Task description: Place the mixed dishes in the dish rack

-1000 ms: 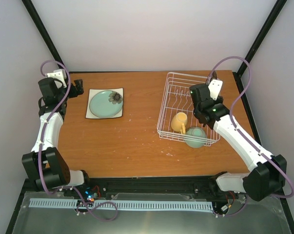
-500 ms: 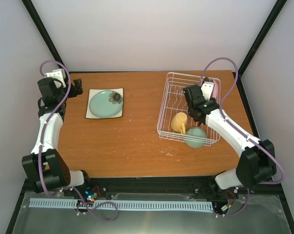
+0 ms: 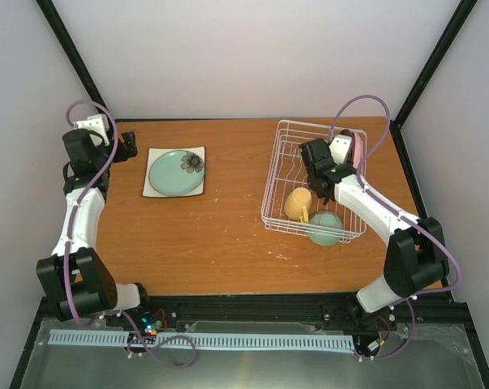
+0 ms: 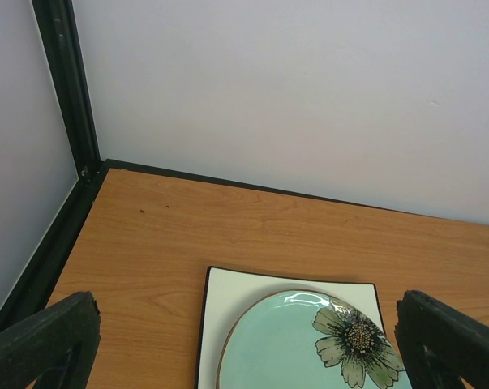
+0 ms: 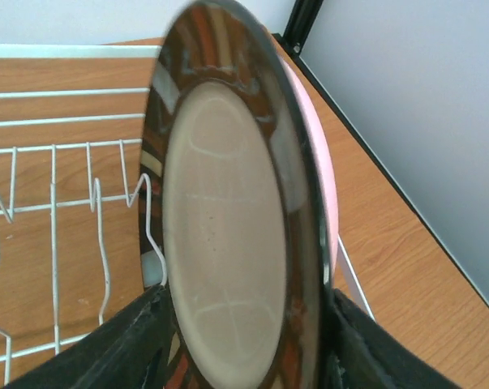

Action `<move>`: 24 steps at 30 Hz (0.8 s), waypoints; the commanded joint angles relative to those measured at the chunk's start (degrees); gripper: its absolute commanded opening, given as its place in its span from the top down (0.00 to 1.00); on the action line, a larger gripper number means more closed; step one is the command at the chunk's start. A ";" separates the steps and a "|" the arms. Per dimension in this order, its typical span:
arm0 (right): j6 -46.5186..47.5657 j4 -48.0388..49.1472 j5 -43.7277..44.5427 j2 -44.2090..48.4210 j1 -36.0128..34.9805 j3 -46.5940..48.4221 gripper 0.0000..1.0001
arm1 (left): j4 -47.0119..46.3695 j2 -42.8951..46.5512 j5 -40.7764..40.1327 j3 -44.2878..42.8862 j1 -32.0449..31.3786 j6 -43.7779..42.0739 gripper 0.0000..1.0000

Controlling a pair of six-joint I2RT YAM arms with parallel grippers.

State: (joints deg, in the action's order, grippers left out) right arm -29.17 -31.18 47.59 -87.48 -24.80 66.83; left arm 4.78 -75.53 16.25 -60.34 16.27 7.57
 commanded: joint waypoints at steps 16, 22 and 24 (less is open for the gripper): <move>6.38 7.64 2.94 21.25 0.06 1.29 0.23 | 0.85 -6.00 14.07 -0.97 4.33 6.76 0.00; 9.92 10.78 0.05 25.36 0.01 1.87 0.23 | 6.53 -15.97 26.08 -2.83 6.69 5.74 0.11; 10.01 11.04 -1.96 25.00 0.01 2.12 0.24 | 9.90 -20.21 29.05 -4.48 6.84 4.21 0.35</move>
State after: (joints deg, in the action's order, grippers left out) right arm -21.15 -22.39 48.29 -62.39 -24.80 67.72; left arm 7.62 -88.92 35.48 -61.39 22.37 12.91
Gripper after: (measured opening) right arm 0.767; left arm 0.826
